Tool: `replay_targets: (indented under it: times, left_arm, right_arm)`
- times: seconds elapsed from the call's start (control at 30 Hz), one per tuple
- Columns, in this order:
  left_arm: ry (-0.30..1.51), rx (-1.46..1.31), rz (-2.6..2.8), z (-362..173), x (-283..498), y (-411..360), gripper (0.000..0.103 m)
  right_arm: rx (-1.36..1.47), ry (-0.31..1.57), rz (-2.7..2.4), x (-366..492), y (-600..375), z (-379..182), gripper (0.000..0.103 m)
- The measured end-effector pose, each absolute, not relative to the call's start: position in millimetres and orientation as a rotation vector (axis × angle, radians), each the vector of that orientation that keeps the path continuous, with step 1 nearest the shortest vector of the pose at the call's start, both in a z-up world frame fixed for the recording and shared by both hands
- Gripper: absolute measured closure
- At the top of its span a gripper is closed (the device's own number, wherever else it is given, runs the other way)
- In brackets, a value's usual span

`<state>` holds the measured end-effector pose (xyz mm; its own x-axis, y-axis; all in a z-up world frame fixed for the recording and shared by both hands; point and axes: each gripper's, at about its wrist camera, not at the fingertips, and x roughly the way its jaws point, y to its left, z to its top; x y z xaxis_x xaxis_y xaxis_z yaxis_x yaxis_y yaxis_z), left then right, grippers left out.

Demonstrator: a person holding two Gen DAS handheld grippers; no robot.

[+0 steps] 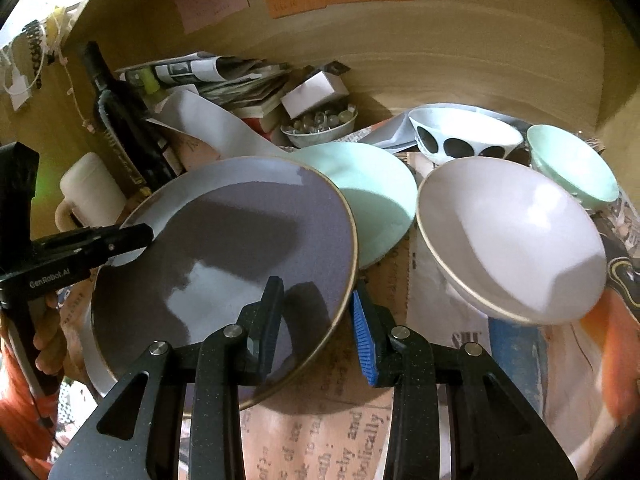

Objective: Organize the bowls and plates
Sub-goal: 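Lift the dark brown plate with the left gripper and carry it aside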

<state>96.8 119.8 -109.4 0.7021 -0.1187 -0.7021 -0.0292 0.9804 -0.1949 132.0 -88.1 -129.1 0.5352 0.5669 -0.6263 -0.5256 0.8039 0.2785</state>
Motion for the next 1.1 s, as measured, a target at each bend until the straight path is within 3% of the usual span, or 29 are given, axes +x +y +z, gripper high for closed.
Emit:
replay_targets:
  times: [1.1]
  left_arm:
    - [0.793,-0.167,-0.146,-106.9,56.9,29.1,0.076]
  right_arm:
    - [0.112,0.735,0.553,65.3,-169.4,-135.7,0.072]
